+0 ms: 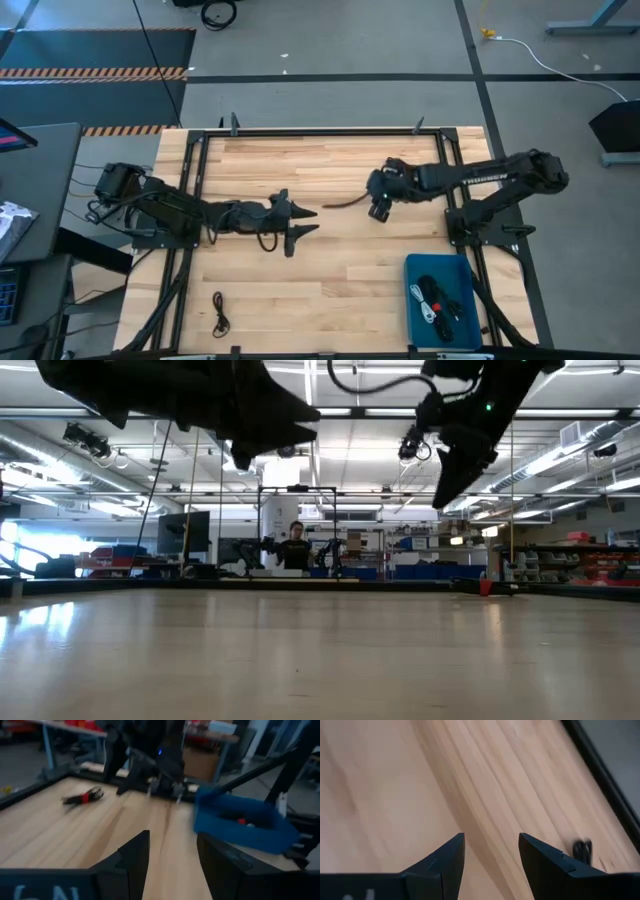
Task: Pick and place USB-C Cables
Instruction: Put the black USB cable into the blue bin
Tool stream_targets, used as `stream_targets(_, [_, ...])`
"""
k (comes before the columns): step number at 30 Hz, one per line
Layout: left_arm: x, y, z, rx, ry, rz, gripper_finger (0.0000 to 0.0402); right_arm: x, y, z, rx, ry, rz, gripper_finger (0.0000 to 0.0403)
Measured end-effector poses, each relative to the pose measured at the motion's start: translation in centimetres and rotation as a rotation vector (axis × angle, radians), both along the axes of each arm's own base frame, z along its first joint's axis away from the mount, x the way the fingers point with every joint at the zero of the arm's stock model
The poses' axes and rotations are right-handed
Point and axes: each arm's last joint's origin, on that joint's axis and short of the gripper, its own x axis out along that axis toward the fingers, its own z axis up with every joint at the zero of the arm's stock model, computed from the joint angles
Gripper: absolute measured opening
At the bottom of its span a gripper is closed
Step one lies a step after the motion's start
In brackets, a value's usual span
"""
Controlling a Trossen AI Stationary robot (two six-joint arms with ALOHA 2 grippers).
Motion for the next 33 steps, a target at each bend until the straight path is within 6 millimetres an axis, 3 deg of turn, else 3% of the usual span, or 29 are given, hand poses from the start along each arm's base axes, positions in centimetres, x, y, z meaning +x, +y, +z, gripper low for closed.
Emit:
stream_targets(16, [0.0, 0.6, -0.6, -0.011, 0.056, 0.023, 0.0171, -2.1, -5.0, -0.5, 0.025, 0.155, -0.137, 0.0191])
stream_targets(23, [0.5, 0.5, 0.1, -0.011, 0.059, 0.015, 0.0171, -2.1, -5.4, -0.5, 0.05, 0.138, -0.147, 0.019])
stream_targets(33, [1.3, 0.0, 0.9, 0.013, 0.2, 0.002, 0.0171, -3.1, -6.4, -0.7, 0.081, 0.208, -0.172, 0.0188])
